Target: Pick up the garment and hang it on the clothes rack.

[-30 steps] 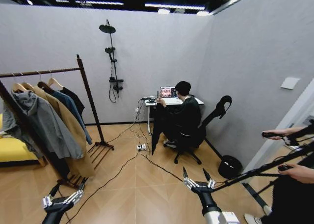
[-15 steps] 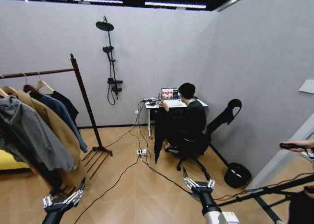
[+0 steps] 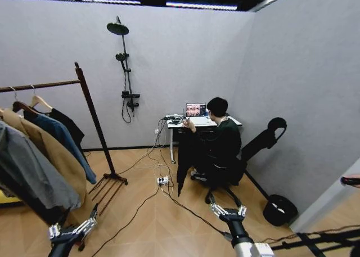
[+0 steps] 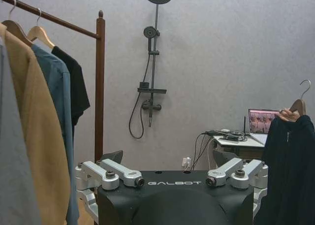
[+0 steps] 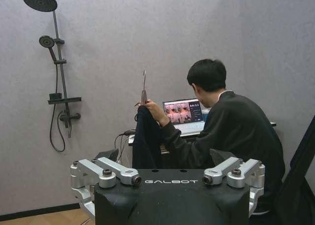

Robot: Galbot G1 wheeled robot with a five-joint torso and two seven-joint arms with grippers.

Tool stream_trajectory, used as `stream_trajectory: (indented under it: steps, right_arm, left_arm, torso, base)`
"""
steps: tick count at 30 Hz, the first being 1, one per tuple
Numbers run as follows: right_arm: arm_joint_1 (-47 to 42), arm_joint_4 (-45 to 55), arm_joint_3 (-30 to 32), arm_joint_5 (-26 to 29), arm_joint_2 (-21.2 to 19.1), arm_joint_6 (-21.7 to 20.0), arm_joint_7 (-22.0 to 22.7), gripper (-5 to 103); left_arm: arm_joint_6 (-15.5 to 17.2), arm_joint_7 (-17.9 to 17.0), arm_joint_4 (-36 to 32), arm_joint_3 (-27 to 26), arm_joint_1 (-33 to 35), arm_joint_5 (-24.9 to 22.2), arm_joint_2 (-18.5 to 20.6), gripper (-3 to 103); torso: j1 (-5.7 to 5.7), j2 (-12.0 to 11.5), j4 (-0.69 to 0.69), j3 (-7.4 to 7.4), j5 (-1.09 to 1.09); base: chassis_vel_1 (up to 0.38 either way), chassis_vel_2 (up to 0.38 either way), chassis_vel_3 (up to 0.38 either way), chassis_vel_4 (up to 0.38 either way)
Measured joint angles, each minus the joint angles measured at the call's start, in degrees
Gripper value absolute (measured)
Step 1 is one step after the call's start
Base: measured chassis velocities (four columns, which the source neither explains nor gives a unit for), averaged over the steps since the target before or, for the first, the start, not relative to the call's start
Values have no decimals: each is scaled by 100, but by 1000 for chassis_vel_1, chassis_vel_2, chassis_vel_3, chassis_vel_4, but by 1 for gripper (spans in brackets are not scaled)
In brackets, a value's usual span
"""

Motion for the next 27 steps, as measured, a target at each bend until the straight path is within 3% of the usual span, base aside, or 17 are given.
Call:
stream_trajectory:
  steps: [21, 27]
  right_arm:
    - [-1, 0, 0, 0, 0, 0, 0, 100]
    - [1, 0, 0, 0, 1, 0, 0, 100]
  left_arm:
    - [0, 0, 0, 0, 0, 0, 0, 100]
    - [0, 1, 0, 0, -2, 0, 1, 100]
  torso:
    - [2, -1, 0, 0, -1]
    - [9, -4, -1, 2, -1]
  base:
    - [-297, 298, 308, -309]
    - [-181, 186, 126, -176]
